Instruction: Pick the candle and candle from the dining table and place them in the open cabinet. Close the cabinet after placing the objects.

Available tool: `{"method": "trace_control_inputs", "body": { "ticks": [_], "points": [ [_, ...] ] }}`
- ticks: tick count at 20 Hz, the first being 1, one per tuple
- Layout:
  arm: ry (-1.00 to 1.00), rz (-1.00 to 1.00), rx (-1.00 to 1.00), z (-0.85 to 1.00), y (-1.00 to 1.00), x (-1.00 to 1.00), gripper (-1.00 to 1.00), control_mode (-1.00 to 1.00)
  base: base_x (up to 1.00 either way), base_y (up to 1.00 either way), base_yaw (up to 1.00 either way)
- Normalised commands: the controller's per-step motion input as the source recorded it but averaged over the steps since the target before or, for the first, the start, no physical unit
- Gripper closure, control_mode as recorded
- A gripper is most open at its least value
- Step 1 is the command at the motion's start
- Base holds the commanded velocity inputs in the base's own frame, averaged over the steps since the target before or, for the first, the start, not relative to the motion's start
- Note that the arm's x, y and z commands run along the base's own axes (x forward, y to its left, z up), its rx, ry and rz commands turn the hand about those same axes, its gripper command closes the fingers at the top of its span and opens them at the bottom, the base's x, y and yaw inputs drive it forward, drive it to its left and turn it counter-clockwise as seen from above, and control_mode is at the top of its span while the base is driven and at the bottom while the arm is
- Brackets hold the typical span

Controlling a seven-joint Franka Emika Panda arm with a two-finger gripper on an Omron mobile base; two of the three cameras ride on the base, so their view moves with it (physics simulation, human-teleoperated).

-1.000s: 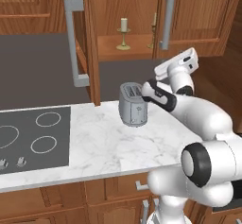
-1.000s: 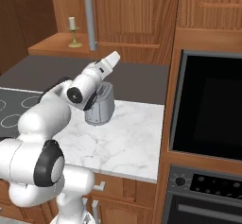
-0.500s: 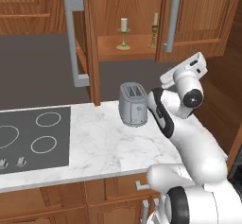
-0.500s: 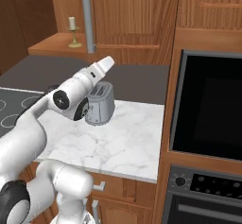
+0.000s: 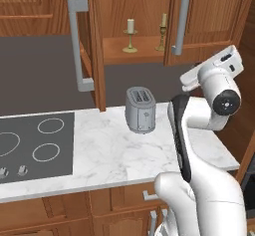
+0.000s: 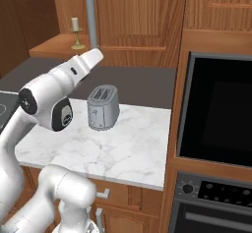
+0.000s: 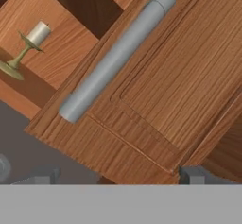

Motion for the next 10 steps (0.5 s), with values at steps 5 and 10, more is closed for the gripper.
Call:
{"method": "trace_control_inputs", "body": {
  "ticks": [5, 10],
  "points": [
    [0.23, 0.00, 0.03, 0.36, 0.00, -0.66, -1.00, -1.00, 0.00, 0.00, 0.00],
    [0.29, 0.05, 0.04, 0.23, 0.10, 0.05, -1.00, -1.00, 0.00, 0.00, 0.00]
  ]
}}
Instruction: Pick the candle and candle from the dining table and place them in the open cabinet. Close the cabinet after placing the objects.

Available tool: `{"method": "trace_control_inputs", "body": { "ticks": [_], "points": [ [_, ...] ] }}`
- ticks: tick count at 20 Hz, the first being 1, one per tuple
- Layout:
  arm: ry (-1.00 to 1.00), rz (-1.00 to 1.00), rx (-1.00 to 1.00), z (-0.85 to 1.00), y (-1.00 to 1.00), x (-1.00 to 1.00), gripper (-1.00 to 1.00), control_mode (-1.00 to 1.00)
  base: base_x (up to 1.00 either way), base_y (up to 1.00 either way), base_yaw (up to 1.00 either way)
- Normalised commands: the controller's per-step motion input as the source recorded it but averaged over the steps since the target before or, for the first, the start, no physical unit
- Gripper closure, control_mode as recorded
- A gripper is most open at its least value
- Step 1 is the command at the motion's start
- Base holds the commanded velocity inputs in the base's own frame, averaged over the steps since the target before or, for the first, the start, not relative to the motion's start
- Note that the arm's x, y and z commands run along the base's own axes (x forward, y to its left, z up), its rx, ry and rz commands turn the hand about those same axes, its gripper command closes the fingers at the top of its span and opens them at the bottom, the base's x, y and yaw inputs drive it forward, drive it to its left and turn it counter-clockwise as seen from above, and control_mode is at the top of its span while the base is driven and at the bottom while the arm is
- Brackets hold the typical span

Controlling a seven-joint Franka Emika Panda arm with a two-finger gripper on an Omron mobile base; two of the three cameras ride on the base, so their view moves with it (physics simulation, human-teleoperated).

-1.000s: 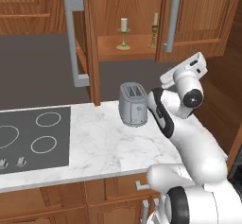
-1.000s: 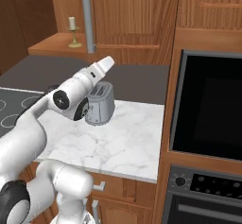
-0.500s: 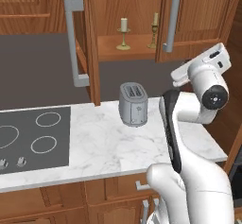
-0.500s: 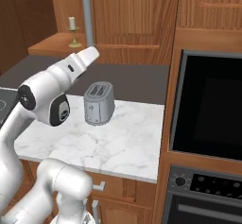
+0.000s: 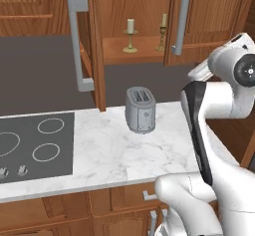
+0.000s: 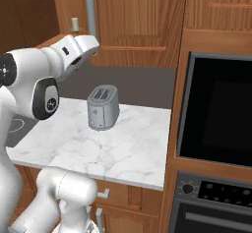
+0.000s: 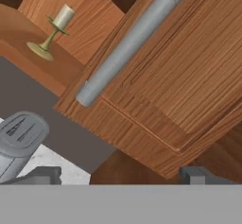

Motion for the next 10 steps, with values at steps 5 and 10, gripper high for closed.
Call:
{"method": "trace_control_inputs", "body": {
  "ticks": [5, 10],
  "points": [
    [0.10, 0.04, 0.02, 0.27, 0.28, -0.66, -1.00, -1.00, 0.00, 0.00, 0.00],
    [-0.26, 0.00, 0.00, 0.00, 0.09, -1.00, -1.00, -1.00, 0.00, 0.00, 0.00]
  ]
}}
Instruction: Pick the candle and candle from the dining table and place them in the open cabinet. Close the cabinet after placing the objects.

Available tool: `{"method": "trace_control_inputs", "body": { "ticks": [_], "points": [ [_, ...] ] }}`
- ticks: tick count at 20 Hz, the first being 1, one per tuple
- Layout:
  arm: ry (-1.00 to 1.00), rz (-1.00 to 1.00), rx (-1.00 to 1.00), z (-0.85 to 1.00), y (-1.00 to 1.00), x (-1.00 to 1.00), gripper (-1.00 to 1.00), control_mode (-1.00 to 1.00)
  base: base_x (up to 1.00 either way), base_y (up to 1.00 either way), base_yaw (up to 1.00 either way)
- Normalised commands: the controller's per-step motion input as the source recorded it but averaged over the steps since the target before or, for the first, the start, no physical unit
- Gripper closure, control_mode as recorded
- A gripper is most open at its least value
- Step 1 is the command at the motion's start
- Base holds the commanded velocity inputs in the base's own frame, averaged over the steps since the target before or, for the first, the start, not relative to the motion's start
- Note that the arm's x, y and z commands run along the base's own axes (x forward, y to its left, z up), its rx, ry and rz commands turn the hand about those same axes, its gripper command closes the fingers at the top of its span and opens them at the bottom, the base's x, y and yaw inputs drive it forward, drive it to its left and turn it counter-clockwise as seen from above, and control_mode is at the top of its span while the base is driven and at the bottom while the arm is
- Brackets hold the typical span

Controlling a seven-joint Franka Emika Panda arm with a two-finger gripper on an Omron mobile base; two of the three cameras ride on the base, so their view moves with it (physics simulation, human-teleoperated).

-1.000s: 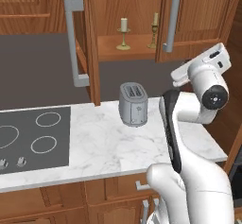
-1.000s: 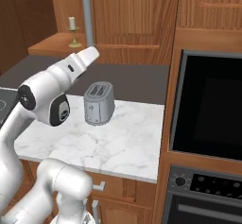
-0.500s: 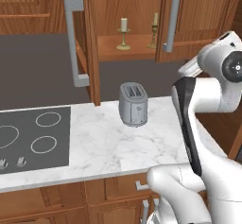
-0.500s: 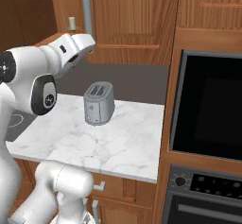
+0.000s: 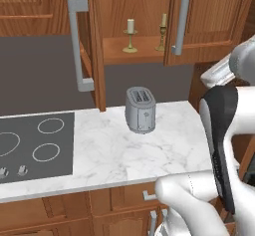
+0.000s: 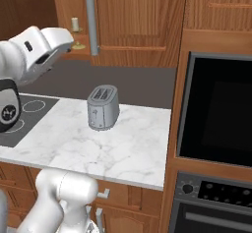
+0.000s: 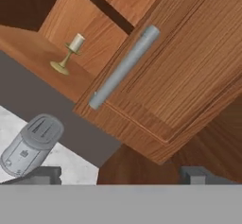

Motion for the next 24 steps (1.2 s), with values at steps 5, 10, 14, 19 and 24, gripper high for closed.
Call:
{"method": "trace_control_inputs", "body": {
  "ticks": [5, 10, 14, 19, 24],
  "points": [
    [-0.34, -0.08, 0.23, 0.00, 0.02, -1.00, -1.00, -1.00, 0.00, 0.00, 0.00],
    [-0.24, -0.07, 0.33, 0.11, 0.09, -0.88, -1.00, -1.00, 0.00, 0.00, 0.00],
    [-0.11, -0.05, 0.36, 0.10, 0.20, -0.62, -1.00, -1.00, 0.00, 0.00, 0.00],
    [0.01, 0.00, 0.31, 0.04, 0.30, -0.32, -1.00, -1.00, 0.00, 0.00, 0.00],
    [0.11, 0.03, 0.27, 0.00, 0.49, -0.03, -1.00, -1.00, 0.00, 0.00, 0.00]
  ]
}}
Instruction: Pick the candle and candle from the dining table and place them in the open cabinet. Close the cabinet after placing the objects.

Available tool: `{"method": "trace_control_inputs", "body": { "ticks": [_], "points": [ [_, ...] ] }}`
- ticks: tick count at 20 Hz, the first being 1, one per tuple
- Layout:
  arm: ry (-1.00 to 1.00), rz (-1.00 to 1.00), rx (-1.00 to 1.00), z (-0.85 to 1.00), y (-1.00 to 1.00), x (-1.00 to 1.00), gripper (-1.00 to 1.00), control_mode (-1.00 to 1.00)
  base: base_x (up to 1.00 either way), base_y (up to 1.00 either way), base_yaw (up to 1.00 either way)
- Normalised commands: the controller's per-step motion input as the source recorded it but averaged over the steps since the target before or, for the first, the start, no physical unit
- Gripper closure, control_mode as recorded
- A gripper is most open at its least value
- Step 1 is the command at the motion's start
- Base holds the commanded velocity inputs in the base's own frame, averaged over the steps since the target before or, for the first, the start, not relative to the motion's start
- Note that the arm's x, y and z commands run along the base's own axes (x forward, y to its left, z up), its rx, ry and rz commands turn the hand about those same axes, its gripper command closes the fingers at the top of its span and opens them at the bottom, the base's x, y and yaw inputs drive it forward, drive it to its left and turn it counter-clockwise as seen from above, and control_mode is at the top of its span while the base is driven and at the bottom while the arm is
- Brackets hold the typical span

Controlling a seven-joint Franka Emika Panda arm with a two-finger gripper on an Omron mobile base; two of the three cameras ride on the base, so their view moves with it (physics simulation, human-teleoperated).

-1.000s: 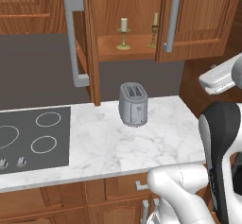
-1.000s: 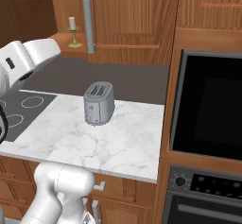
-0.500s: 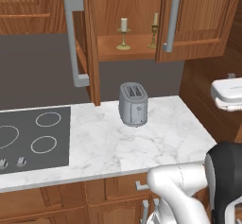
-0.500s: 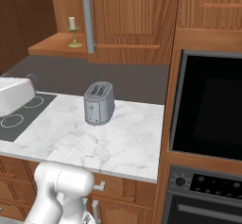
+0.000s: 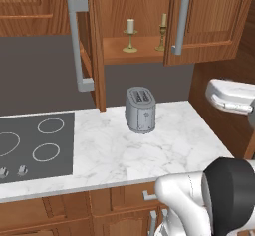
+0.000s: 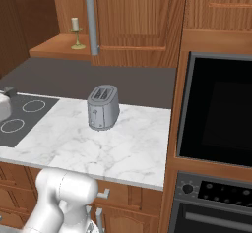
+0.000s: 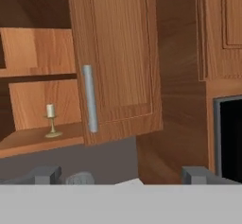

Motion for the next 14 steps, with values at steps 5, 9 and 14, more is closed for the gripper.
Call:
{"method": "trace_control_inputs", "body": {
  "ticks": [5, 9, 14],
  "points": [
    [0.05, 0.04, 0.23, 0.00, 0.40, -0.13, -1.00, -1.00, 0.00, 0.00, 0.00],
    [0.03, 0.08, 0.19, -0.20, 0.39, 0.00, -1.00, -1.00, 0.00, 0.00, 0.00],
    [0.00, 0.07, 0.05, -0.21, 0.23, 0.00, -1.00, -1.00, 0.00, 0.00, 0.00]
  ]
}}
